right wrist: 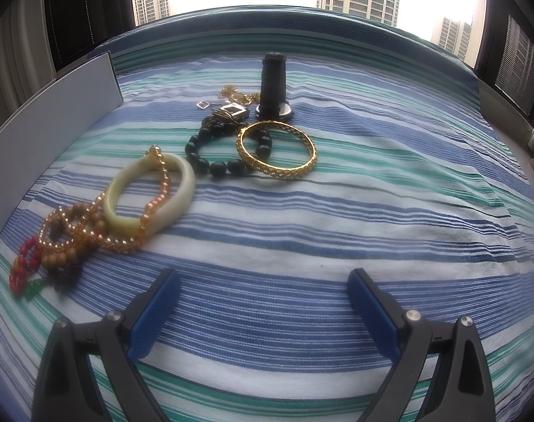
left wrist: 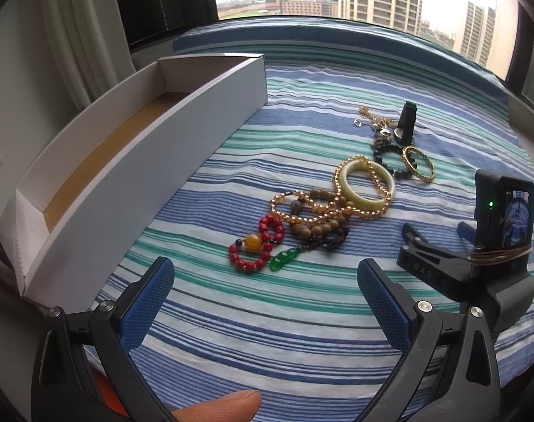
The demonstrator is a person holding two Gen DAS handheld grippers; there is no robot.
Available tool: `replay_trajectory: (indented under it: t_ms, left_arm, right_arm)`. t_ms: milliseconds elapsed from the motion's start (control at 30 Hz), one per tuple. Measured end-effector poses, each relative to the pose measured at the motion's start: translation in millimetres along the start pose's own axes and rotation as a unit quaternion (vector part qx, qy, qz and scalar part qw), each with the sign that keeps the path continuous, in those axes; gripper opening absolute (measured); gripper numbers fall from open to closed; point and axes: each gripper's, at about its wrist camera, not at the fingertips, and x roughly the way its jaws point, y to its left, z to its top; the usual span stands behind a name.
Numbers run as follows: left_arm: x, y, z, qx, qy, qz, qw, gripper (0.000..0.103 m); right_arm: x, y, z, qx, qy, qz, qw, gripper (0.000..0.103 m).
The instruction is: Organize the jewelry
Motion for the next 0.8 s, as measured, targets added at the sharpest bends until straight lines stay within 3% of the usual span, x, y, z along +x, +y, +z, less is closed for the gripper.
replay_trajectory:
  t_ms: [800]
  left_arm:
    - [-1.7, 0.7, 1.3, -0.002, -0.005, -0.002, 1.0000, 0.103]
  right_arm:
    - [-0.3, -0.3, 0.4, 0.000, 0.000, 0.000, 1.000, 0.098]
